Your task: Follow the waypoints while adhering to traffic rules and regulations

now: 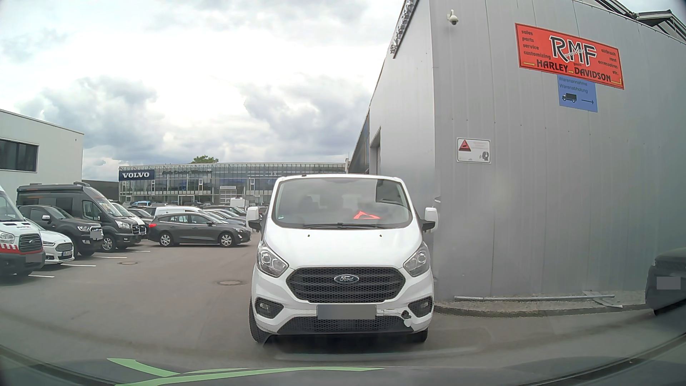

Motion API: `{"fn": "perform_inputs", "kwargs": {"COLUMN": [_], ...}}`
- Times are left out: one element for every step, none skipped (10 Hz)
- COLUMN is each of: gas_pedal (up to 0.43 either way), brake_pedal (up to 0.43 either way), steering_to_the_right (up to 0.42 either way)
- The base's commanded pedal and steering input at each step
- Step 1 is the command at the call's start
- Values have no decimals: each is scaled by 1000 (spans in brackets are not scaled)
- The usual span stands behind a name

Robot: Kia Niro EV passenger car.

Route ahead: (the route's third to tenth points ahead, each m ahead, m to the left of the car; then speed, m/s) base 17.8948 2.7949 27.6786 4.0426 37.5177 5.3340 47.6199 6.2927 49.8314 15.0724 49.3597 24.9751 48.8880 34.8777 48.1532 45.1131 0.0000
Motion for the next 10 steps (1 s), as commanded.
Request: {"fn": "perform_inputs", "kwargs": {"gas_pedal": [0, 0, 0, 0, 0, 0, 0, 0, 0, 0], "brake_pedal": [457, 457, 457, 457, 457, 457, 457, 457, 457, 457], "steering_to_the_right": [-462, -462, -462, -462, -462, -463, -462, -462, -462, -462]}}
